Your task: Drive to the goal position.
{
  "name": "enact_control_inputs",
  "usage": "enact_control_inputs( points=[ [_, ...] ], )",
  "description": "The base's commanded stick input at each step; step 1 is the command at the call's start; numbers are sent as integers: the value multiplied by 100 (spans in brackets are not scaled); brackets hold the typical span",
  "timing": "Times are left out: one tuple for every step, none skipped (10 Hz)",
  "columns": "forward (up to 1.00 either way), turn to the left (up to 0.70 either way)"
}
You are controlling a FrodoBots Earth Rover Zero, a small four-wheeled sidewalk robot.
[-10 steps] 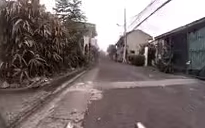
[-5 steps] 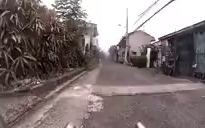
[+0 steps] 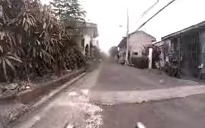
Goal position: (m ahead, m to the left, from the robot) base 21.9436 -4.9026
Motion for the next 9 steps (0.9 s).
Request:
enact_control_inputs(
  points=[
    [69, 0],
    [69, 0],
    [69, 0],
    [69, 0],
    [70, 0],
    [70, 0],
    [70, 0],
    [70, 0],
    [70, 0]
  ],
)
